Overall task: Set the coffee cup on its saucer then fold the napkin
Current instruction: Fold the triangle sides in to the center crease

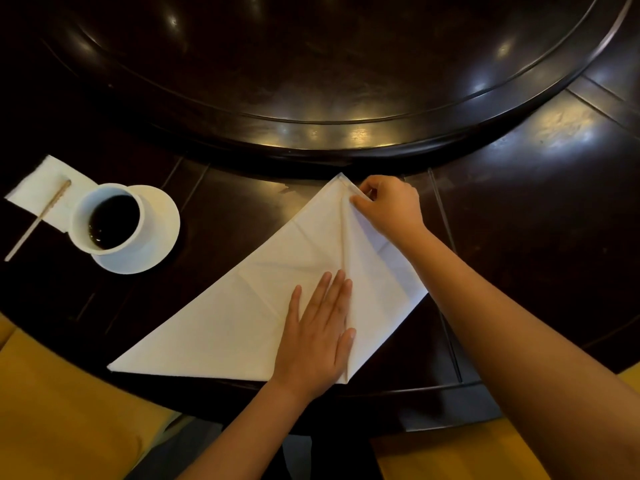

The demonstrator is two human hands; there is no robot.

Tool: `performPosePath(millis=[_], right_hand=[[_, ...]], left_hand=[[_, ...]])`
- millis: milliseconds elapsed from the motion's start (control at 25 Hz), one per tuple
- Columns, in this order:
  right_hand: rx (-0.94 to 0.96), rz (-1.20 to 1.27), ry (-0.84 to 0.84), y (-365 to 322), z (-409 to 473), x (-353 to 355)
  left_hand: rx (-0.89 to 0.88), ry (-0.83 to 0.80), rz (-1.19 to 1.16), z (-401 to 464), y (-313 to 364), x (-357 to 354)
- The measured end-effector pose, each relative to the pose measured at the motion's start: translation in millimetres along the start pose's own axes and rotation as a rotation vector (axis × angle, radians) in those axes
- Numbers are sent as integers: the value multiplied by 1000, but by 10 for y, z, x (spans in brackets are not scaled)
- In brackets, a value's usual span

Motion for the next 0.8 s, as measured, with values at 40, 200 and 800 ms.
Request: performPosePath(millis=[40, 200, 800], right_hand=[[32, -34, 35, -12, -3, -14], [410, -213, 259, -48, -305, -23], [506, -562, -136, 93, -242, -348]], left_hand=[[-8, -19, 24, 8, 4, -14], [-1, -47, 59, 33, 13, -42], [-92, -165, 87, -338, 126, 25]])
Point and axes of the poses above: each hand's wrist, its own z-axis towards the middle knuckle, its own x-axis out of the back of the hand, y = z × x, the point moved 2 cm from there along z, towards the middle knuckle, and after that the axes turned 12 degrees about y, right-handed, at the moved point
